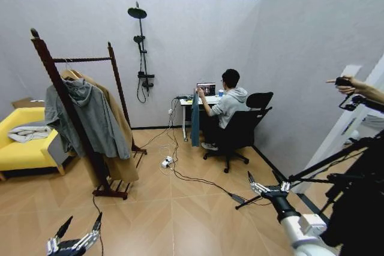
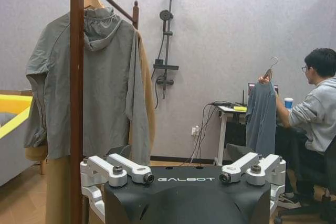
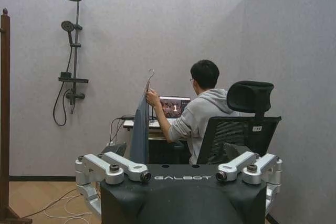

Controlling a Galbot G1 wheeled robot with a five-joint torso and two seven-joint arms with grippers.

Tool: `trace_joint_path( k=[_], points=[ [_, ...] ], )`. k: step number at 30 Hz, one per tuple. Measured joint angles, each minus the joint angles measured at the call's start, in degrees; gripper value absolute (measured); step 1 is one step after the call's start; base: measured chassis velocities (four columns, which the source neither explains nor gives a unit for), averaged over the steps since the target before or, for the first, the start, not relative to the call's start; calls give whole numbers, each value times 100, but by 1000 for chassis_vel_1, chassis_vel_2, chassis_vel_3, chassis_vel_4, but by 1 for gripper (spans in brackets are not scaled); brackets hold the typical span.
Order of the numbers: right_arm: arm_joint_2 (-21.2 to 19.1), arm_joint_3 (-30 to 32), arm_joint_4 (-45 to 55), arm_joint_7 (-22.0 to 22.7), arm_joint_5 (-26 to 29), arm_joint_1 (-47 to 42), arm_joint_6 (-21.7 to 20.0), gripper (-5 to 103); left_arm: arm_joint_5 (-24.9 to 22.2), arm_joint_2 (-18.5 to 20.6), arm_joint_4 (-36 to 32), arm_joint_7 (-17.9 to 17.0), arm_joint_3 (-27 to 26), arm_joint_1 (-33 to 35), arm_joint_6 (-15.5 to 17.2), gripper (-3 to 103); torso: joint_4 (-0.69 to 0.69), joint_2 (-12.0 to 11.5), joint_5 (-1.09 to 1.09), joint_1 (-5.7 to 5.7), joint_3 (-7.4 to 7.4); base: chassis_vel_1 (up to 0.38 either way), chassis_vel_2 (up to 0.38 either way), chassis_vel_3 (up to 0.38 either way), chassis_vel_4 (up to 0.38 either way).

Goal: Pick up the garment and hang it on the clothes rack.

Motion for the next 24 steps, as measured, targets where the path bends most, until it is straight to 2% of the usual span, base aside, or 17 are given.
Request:
trace_joint_path(
  k=[14,18,24],
  points=[
    [47,-132,-11,-105,-136,14,51,100,0,0,0,0,0,0,0,100,1,0,0,1,0,0,0,0,0],
    [124,-165,8,6,-144,-44,116,100,0,0,0,0,0,0,0,100,0,0,1,0,0,0,0,0,0],
    [221,-144,147,77,-142,-74,-11,100,0,0,0,0,0,0,0,100,0,0,0,1,0,0,0,0,0]
  ],
)
